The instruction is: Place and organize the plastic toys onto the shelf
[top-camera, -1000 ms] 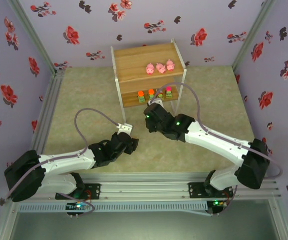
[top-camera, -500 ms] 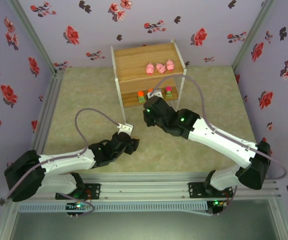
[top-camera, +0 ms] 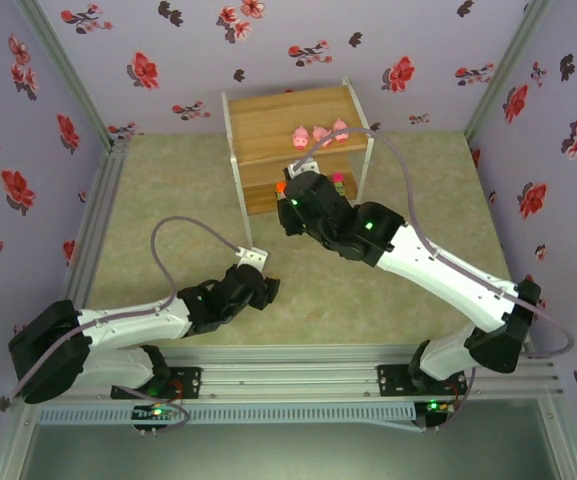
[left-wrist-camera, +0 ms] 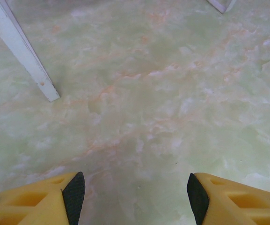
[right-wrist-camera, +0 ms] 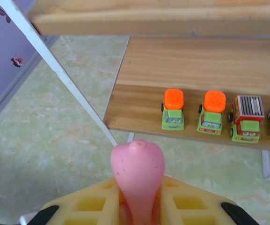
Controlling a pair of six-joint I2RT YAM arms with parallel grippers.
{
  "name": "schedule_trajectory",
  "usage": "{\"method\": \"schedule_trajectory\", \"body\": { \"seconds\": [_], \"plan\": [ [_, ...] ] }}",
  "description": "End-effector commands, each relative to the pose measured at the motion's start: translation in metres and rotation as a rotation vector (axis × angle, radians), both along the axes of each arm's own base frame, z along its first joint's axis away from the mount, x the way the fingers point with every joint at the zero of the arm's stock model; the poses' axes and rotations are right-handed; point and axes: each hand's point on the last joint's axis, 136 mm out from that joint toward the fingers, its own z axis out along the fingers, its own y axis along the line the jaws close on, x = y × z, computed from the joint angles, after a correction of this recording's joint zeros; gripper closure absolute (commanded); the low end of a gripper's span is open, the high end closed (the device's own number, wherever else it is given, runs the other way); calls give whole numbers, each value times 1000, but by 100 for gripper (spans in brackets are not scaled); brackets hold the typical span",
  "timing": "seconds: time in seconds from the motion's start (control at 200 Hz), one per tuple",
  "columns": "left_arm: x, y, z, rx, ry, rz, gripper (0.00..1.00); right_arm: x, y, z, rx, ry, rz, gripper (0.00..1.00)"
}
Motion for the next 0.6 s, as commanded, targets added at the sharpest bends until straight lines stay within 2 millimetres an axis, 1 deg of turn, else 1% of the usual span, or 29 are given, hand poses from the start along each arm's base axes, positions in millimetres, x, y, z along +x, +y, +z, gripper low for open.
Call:
{"method": "schedule_trajectory", "body": {
  "seconds": [0.0, 0.35, 0.595],
  "plan": [
    [1, -1, 1, -8, -16, -14, 36, 4, 3, 13, -27, -38, 3, 77],
    [1, -3, 1, -10, -15, -27, 36, 14, 22, 44, -18, -85, 23, 77],
    [0, -5, 1, -9, -15, -33, 36, 25, 35, 60, -33, -119, 31, 77]
  ]
}}
